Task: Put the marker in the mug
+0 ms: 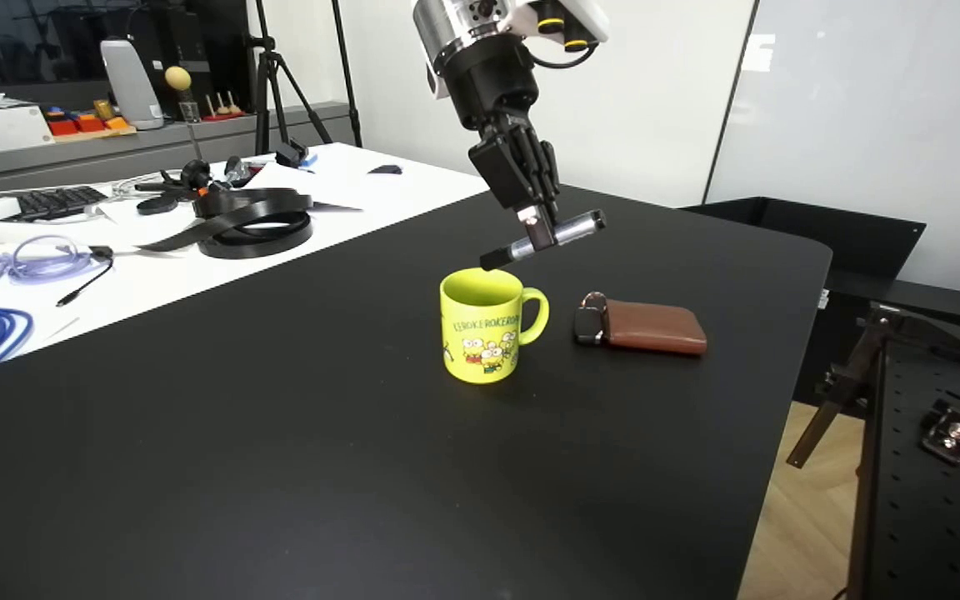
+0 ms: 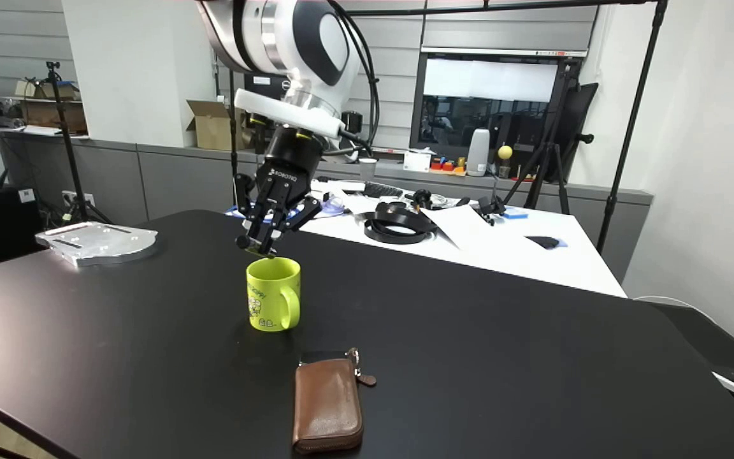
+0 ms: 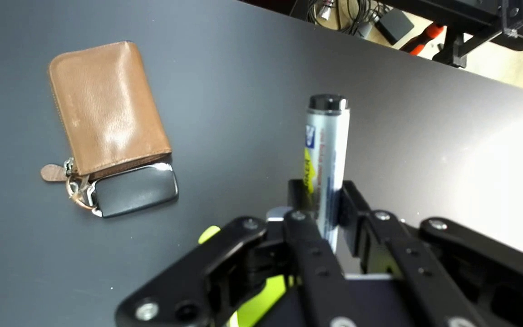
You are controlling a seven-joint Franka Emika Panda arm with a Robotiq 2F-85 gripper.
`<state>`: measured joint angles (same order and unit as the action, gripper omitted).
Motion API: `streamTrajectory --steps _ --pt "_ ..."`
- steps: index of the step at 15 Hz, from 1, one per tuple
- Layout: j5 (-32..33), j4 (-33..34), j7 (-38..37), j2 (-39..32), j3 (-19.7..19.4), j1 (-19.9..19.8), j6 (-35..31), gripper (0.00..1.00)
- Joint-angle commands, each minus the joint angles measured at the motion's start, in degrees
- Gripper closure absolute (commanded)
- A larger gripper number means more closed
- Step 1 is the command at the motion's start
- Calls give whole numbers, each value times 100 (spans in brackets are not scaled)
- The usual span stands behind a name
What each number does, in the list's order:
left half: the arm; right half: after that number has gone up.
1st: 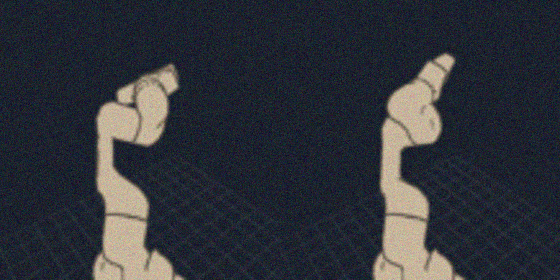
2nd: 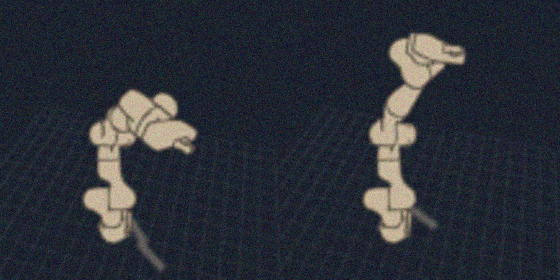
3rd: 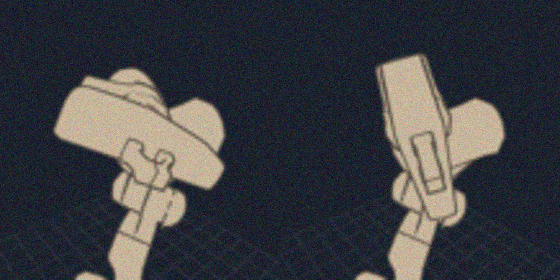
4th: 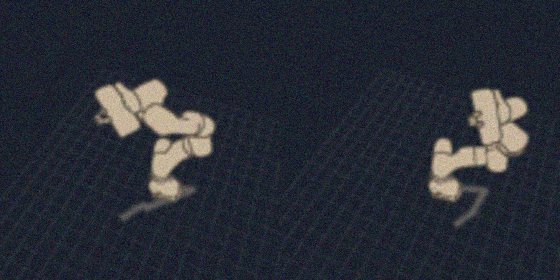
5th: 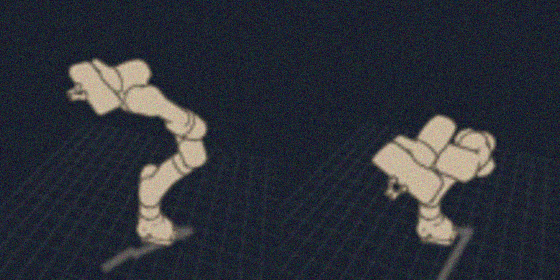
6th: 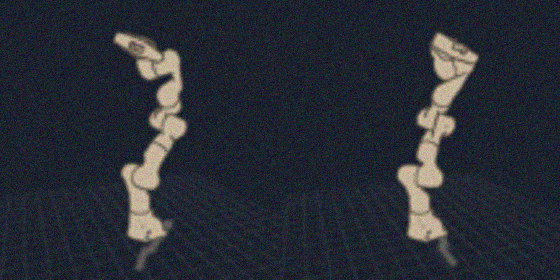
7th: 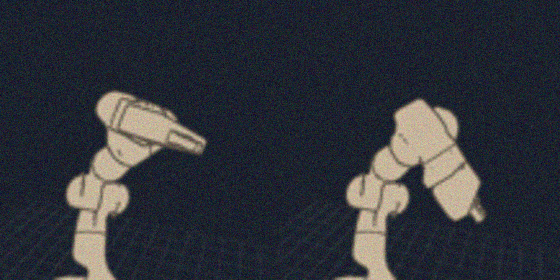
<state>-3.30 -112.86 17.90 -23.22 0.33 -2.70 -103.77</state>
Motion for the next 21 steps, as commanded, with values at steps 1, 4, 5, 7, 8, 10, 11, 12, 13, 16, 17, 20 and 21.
streamTrajectory --steps 1,4,5,7,8,10,11,12,13,16,17,20,21 --pt "-117 611 -258 -313 -2 -90 658 95" --pt "-205 951 -228 -546 -16 -185 978 95" --pt "-250 1074 -220 -642 -19 -222 1061 95" --pt "-256 1322 -212 -842 -22 -279 1226 95" --pt "-258 1464 -216 -967 -20 -305 1326 95" --pt "-249 1737 -224 -1206 -9 -334 1510 95" --pt "-247 1871 -225 -1322 -2 -342 1609 95" --pt "-241 2014 -222 -1448 10 -342 1717 95" --pt "-244 2145 -216 -1562 24 -340 1823 95" --pt "-129 2530 -211 -1901 50 -275 2146 95" --pt "-118 2653 -200 -2003 59 -265 2238 95" --pt "-53 3003 -139 -2291 79 -234 2472 95" --pt "-20 3112 -114 -2374 91 -226 2541 95"
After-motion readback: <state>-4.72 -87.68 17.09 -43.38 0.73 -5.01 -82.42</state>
